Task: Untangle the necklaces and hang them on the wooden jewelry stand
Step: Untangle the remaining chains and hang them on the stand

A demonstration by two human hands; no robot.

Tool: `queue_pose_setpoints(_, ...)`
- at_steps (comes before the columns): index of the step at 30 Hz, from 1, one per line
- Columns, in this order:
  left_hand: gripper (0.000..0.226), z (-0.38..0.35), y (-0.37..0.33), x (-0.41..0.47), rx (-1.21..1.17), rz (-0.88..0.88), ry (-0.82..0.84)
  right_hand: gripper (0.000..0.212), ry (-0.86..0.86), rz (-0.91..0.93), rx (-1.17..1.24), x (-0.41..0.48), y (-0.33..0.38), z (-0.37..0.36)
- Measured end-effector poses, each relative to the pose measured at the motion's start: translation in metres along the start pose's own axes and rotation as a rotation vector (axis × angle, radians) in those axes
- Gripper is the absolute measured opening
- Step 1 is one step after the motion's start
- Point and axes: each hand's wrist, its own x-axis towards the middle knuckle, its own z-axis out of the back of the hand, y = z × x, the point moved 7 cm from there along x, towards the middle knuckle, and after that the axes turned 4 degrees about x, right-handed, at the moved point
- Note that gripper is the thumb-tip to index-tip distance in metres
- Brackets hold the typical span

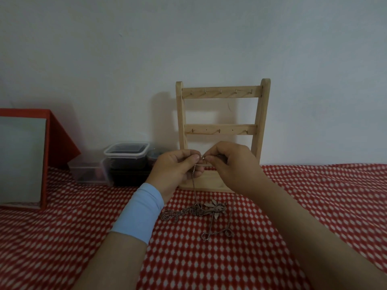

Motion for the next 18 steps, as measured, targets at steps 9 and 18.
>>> queue_pose_setpoints(9, 0.013, 0.003, -0.006, 0.0, 0.192, -0.08, -0.008, 0.011, 0.039, -0.025, -0.092, 0.001, 0.0, 0.0)
queue_pose_setpoints(18, 0.017, 0.001, -0.01, -0.001, 0.355, -0.15, -0.016, 0.013, 0.067, -0.078, -0.117, 0.001, -0.01, -0.002)
